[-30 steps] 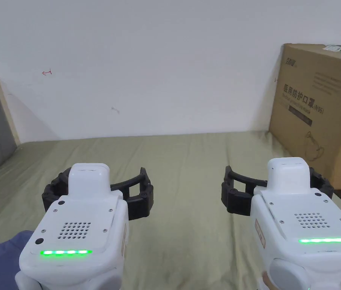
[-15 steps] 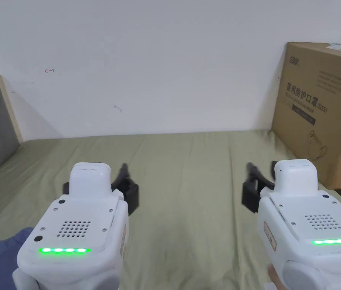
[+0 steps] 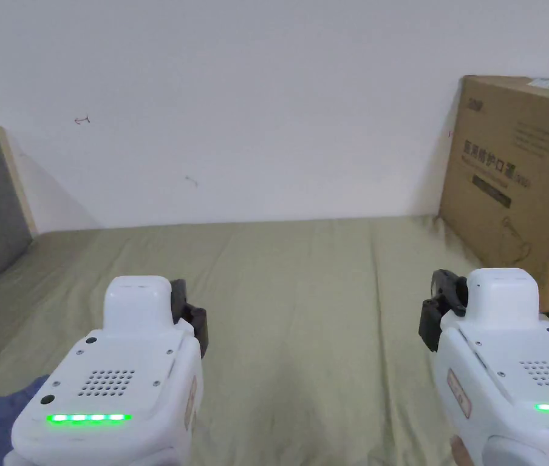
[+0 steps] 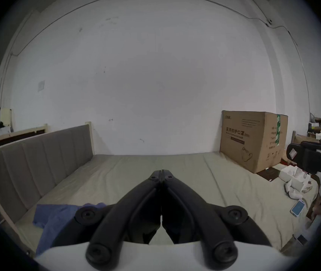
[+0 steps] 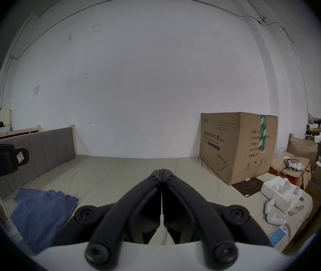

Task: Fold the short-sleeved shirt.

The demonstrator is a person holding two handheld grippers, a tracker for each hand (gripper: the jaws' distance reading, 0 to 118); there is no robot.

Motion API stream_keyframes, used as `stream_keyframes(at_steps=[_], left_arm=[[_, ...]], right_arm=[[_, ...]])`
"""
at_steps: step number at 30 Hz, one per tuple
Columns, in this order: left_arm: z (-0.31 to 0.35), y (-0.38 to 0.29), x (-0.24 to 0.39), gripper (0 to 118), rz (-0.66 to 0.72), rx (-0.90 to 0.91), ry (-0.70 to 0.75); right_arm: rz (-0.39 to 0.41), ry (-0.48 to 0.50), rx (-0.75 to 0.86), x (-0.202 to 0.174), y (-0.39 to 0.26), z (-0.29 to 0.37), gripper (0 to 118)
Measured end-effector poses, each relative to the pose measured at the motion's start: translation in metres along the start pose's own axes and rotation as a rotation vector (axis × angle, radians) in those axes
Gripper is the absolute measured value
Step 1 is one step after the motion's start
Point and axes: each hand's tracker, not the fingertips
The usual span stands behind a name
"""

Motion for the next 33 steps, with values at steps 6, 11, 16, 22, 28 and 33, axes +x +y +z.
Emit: stream_keyframes(at_steps=[6, 11, 16, 22, 28, 33], left_arm=[[0.037, -0.004, -0.085, 0, 0.001, -0.017, 0.185], [0.090, -0.003, -0.160, 0, -0.022, -0.027, 0.403], [0.112, -0.015, -0.197, 0, 0.068, -0.106, 0.476], [0.062, -0.043, -0.232, 0, 0.219, -0.319, 0.362], [-0.043, -0.118, -0.276, 11, 0.367, -0.708, 0.167], [-0.101, -0.192, -0.292, 112, 0.399, -0.928, 0.252]], right_arm=[[0.007, 0.165, -0.054, -0.066, -0.009, -0.019, 0], [0.048, 0.380, -0.068, -0.143, -0.010, -0.025, 0], [0.026, 0.500, -0.110, -0.175, -0.007, -0.031, 0], [0.055, 0.521, -0.172, -0.160, -0.018, -0.036, 0], [0.185, 0.388, -0.230, -0.121, -0.044, -0.047, 0], [0.177, 0.327, -0.277, -0.093, -0.057, -0.058, 0]])
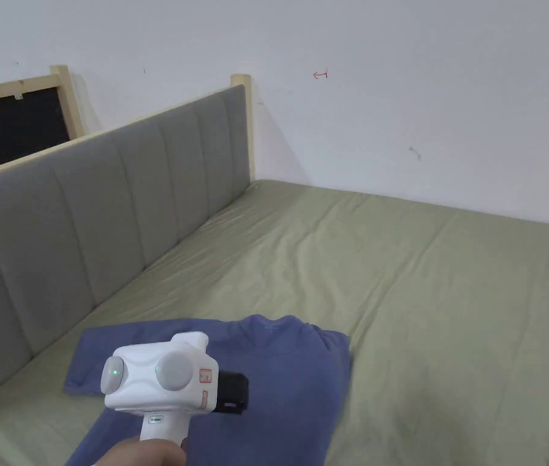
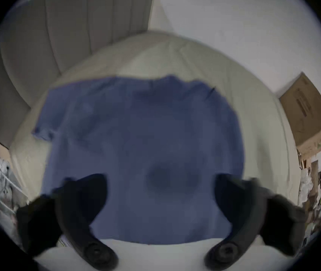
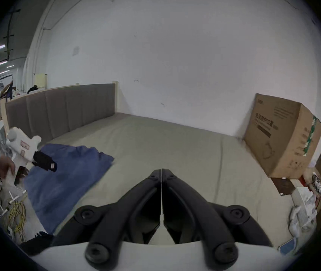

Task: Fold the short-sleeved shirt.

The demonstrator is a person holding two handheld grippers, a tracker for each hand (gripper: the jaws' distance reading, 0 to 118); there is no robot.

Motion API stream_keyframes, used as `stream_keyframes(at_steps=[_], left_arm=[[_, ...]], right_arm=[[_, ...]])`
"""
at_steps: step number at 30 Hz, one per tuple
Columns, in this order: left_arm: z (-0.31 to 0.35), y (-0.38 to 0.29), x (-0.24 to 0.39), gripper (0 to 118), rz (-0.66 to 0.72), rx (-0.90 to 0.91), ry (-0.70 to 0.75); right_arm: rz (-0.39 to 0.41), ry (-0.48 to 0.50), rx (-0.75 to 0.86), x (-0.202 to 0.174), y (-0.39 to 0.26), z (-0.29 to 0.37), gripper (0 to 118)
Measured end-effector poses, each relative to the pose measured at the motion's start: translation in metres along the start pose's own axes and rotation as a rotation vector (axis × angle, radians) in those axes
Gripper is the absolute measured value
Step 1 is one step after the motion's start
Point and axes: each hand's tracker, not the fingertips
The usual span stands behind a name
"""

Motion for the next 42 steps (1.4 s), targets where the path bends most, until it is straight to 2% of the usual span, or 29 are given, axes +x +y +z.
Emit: stream_keyframes(at_steps=[1, 2, 4, 5, 7, 8, 9, 14, 15, 16, 17, 19, 20, 23, 25, 28, 32, 34, 38, 42], left_arm=[[-0.014, -0.004, -0.002, 114, 0.023, -0.031, -0.014], [-0.027, -0.005, -0.005, 110, 0.057, -0.041, -0.006], [-0.056, -0.005, -0.011, 111, 0.121, -0.093, 0.021], [-0.070, -0.009, -0.014, 116, 0.133, -0.120, 0.023], [-0.081, -0.011, -0.004, 118, 0.045, -0.098, -0.016], [-0.084, -0.011, 0.006, 118, -0.066, -0.072, 0.088], [-0.086, -0.015, 0.013, 118, -0.140, -0.055, 0.115], [-0.071, -0.025, 0.020, 118, -0.119, -0.021, 0.126], [-0.066, -0.025, 0.022, 115, -0.121, -0.021, 0.129], [-0.062, -0.023, 0.026, 108, -0.140, -0.033, 0.145], [-0.048, -0.026, 0.029, 96, -0.145, -0.031, 0.138], [-0.029, -0.031, 0.028, 37, -0.154, 0.018, 0.101], [-0.016, -0.033, 0.025, 3, -0.152, 0.055, 0.101], [0.025, -0.040, 0.006, 2, -0.062, 0.087, 0.068], [0.037, -0.035, -0.022, 2, -0.012, 0.138, -0.016], [0.089, -0.033, -0.027, 2, -0.060, 0.253, 0.059], [0.149, -0.025, -0.021, 2, -0.114, 0.423, 0.028], [0.191, -0.020, 0.008, 2, -0.130, 0.516, -0.073], [0.252, -0.006, 0.084, 2, -0.294, 0.645, -0.172], [0.290, -0.009, 0.176, 2, -0.387, 0.694, -0.438]], right_arm=[[-0.011, -0.015, -0.007, 0.004, -0.003, -0.002, 0], [-0.022, -0.020, -0.017, 0.009, -0.006, -0.005, 0], [-0.045, -0.015, -0.039, 0.015, -0.012, -0.011, 0], [-0.052, -0.011, -0.050, 0.017, -0.015, -0.014, 0], [-0.060, -0.007, -0.066, 0.018, -0.020, -0.019, 0], [-0.066, 0.008, -0.076, 0.018, -0.023, -0.021, 0], [-0.081, 0.029, -0.087, 0.018, -0.025, -0.024, 0], [-0.099, 0.061, -0.108, 0.008, -0.032, -0.028, 0], [-0.100, 0.064, -0.111, 0.006, -0.032, -0.027, 0], [-0.102, 0.071, -0.113, 0.006, -0.031, -0.026, 0], [-0.104, 0.078, -0.112, 0.006, -0.031, -0.023, 0], [-0.110, 0.087, -0.104, 0.007, -0.028, -0.017, 0], [-0.114, 0.088, -0.098, 0.008, -0.027, -0.014, 0], [-0.130, 0.081, -0.077, 0.015, -0.023, -0.003, 0], [-0.144, 0.079, -0.064, 0.021, -0.021, 0.005, 0], [-0.158, 0.067, -0.044, 0.028, -0.017, 0.018, 0], [-0.187, 0.054, -0.003, 0.038, -0.012, 0.038, 0], [-0.200, 0.043, 0.023, 0.044, -0.008, 0.048, 0], [-0.216, 0.008, 0.066, 0.058, -0.001, 0.067, 0], [-0.238, -0.046, 0.105, 0.073, 0.003, 0.086, 0]])
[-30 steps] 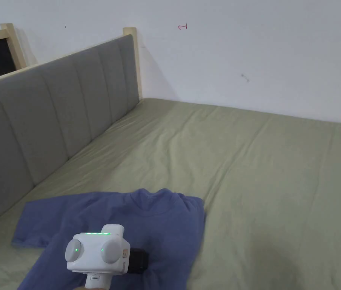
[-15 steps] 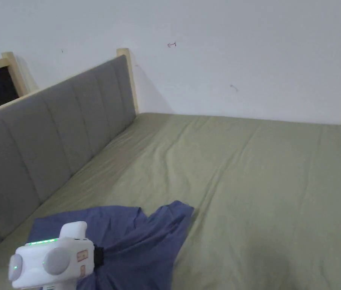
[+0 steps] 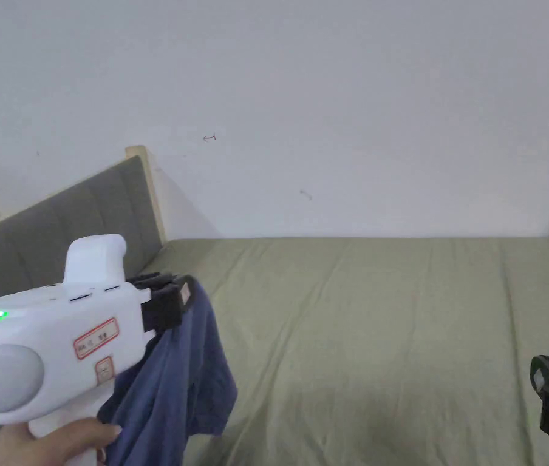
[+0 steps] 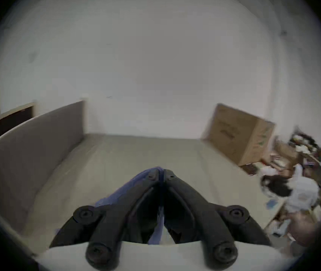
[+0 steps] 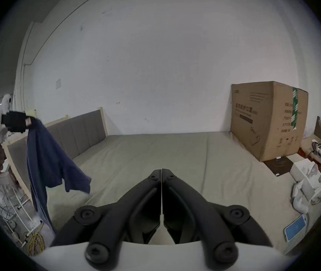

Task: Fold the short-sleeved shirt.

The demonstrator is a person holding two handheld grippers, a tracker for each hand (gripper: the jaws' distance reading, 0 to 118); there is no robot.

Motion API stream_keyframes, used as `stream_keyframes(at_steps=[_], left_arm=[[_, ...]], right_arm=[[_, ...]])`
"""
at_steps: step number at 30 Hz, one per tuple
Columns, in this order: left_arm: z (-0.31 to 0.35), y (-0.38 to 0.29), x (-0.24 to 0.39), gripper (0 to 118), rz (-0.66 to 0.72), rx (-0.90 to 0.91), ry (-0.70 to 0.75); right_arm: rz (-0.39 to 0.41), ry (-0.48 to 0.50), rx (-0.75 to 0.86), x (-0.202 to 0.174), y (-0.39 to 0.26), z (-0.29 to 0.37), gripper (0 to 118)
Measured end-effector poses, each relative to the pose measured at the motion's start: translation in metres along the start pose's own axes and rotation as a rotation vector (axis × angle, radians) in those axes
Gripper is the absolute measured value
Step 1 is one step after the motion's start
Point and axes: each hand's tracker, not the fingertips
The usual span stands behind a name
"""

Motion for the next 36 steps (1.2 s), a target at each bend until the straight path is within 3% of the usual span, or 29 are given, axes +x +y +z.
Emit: stream_keyframes(at_steps=[6, 11, 17, 18, 19, 20, 21, 22, 23, 27, 32, 33, 34, 35, 36], left_arm=[[-0.059, 0.005, 0.096, 2, 0.039, -0.043, -0.289], [-0.126, -0.033, 0.154, 2, 0.116, -0.260, -0.429], [-0.196, -0.088, 0.185, 4, 0.128, -0.562, -0.436], [-0.202, -0.095, 0.186, 11, 0.138, -0.586, -0.434], [-0.207, -0.103, 0.184, 26, 0.168, -0.602, -0.429], [-0.207, -0.108, 0.181, 50, 0.198, -0.631, -0.414], [-0.210, -0.111, 0.177, 88, 0.228, -0.650, -0.405], [-0.213, -0.113, 0.171, 105, 0.262, -0.670, -0.407], [-0.214, -0.114, 0.164, 107, 0.300, -0.686, -0.416], [-0.190, -0.100, 0.135, 106, 0.348, -0.628, -0.403], [-0.133, -0.079, 0.088, 105, 0.253, -0.384, -0.270], [-0.119, -0.077, 0.079, 98, 0.221, -0.335, -0.242], [-0.103, -0.077, 0.070, 83, 0.192, -0.284, -0.213], [-0.087, -0.078, 0.062, 61, 0.173, -0.225, -0.178], [-0.055, -0.079, 0.067, 22, 0.153, -0.182, -0.144]], right_arm=[[-0.011, -0.071, 0.024, 0.025, 0.008, 0.023, 0], [-0.028, -0.133, 0.027, 0.045, 0.007, 0.035, 0], [-0.070, -0.175, -0.009, 0.062, -0.004, 0.035, 0], [-0.076, -0.177, -0.013, 0.063, -0.006, 0.035, 0], [-0.081, -0.177, -0.018, 0.063, -0.008, 0.035, 0], [-0.085, -0.178, -0.025, 0.063, -0.010, 0.034, 0], [-0.088, -0.177, -0.032, 0.063, -0.012, 0.033, 0], [-0.090, -0.177, -0.039, 0.063, -0.014, 0.033, 0], [-0.091, -0.175, -0.044, 0.062, -0.015, 0.032, 0], [-0.088, -0.167, -0.053, 0.060, -0.016, 0.031, 0], [-0.089, -0.161, -0.041, 0.057, -0.013, 0.033, 0], [-0.085, -0.162, -0.036, 0.057, -0.013, 0.034, 0], [-0.080, -0.164, -0.030, 0.056, -0.013, 0.035, 0], [-0.075, -0.165, -0.023, 0.055, -0.013, 0.037, 0], [-0.071, -0.166, -0.018, 0.054, -0.014, 0.038, 0]])
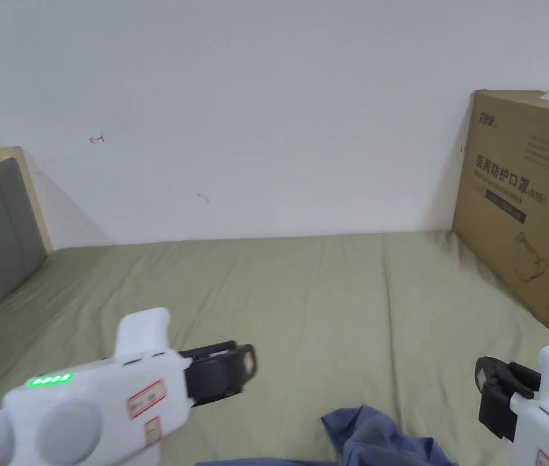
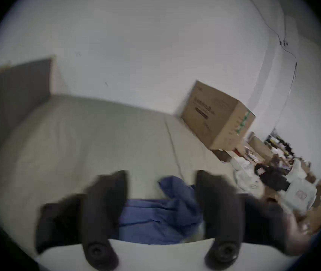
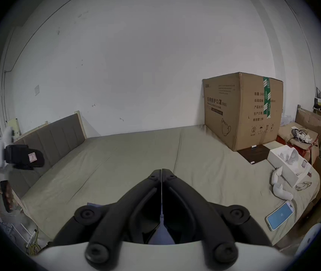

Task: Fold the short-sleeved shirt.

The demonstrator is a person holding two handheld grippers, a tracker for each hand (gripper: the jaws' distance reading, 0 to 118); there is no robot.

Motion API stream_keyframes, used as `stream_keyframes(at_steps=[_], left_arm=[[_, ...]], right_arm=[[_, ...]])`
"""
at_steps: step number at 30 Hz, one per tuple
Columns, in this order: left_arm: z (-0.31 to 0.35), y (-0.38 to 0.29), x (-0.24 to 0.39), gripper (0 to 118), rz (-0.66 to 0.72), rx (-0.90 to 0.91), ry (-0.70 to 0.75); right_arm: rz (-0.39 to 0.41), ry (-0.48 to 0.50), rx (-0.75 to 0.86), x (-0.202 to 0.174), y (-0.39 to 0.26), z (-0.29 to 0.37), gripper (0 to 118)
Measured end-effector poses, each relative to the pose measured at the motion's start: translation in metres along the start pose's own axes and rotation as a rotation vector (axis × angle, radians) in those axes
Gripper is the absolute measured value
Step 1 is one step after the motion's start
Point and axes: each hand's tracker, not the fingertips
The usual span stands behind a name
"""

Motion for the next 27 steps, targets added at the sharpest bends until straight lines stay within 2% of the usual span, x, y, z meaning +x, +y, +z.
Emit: stream_keyframes(at_steps=[1, 4, 6, 9, 12, 14, 17, 18, 19, 20, 21, 25, 27], left_arm=[[0.014, -0.005, -0.005, 2, -0.017, 0.036, 0.047], [0.041, -0.029, -0.020, 0, -0.013, 0.089, 0.205], [0.056, -0.041, -0.031, 0, 0.029, 0.092, 0.177], [0.063, -0.058, -0.048, 0, 0.083, 0.082, 0.231], [0.040, -0.063, -0.061, 0, 0.160, -0.170, 0.208], [0.017, -0.078, -0.072, 0, 0.142, -0.386, 0.245], [-0.014, -0.108, -0.083, 1, 0.081, -0.571, 0.289], [-0.023, -0.115, -0.084, 14, 0.082, -0.579, 0.295], [-0.032, -0.122, -0.086, 46, 0.089, -0.591, 0.285], [-0.046, -0.126, -0.099, 93, 0.107, -0.587, 0.280], [-0.057, -0.131, -0.102, 118, 0.137, -0.617, 0.270], [-0.094, -0.157, -0.114, 116, 0.166, -0.683, 0.268], [-0.104, -0.174, -0.116, 109, 0.157, -0.766, 0.286]], right_arm=[[0.004, -0.002, 0.006, 0.000, -0.001, 0.002, 0], [0.008, -0.006, 0.010, -0.002, -0.003, 0.004, 0], [0.007, -0.006, 0.008, -0.002, -0.005, 0.004, 0], [0.006, -0.003, -0.001, -0.004, -0.008, 0.004, 0], [0.013, 0.008, -0.015, -0.006, -0.009, 0.003, 0], [0.022, 0.012, -0.025, -0.007, -0.011, 0.002, 0], [0.023, 0.020, -0.037, -0.007, -0.014, 0.000, 0], [0.022, 0.022, -0.044, -0.007, -0.015, -0.001, 0], [0.022, 0.023, -0.051, -0.007, -0.017, -0.003, 0], [0.023, 0.020, -0.058, -0.006, -0.018, -0.004, 0], [0.024, 0.018, -0.064, -0.006, -0.020, -0.005, 0], [0.019, 0.006, -0.087, -0.001, -0.023, -0.007, 0], [0.019, 0.000, -0.098, 0.003, -0.024, -0.008, 0]])
